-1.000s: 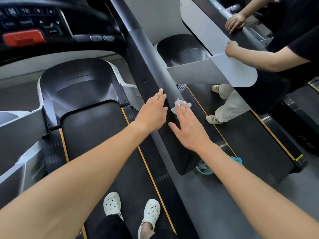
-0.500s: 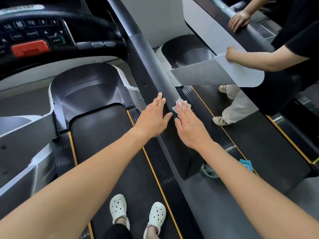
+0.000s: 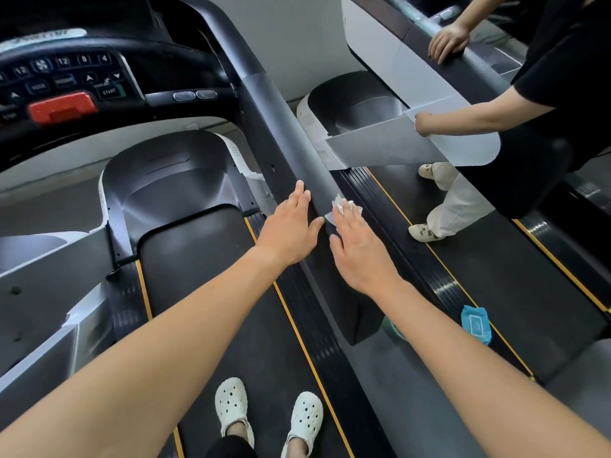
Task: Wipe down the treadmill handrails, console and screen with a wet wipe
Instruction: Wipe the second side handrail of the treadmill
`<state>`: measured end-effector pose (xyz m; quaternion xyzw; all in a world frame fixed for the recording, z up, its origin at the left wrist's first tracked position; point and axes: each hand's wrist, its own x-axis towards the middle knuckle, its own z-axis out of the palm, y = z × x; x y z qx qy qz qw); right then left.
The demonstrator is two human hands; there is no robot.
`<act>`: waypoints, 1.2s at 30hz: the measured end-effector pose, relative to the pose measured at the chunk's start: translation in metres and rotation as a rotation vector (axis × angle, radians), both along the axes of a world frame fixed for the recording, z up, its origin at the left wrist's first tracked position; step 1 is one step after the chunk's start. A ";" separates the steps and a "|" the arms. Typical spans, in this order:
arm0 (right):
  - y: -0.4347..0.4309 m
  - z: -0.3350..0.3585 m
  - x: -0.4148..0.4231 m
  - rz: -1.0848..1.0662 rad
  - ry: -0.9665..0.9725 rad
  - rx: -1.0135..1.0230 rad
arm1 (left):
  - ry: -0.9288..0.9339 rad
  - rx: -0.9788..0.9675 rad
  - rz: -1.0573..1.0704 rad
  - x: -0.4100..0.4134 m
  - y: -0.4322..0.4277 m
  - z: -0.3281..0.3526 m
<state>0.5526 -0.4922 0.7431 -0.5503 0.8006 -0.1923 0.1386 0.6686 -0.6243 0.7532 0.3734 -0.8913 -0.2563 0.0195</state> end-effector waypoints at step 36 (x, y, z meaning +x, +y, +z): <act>0.071 -0.028 0.011 -0.131 -0.075 -0.195 | 0.137 -0.056 -0.081 0.020 0.050 -0.024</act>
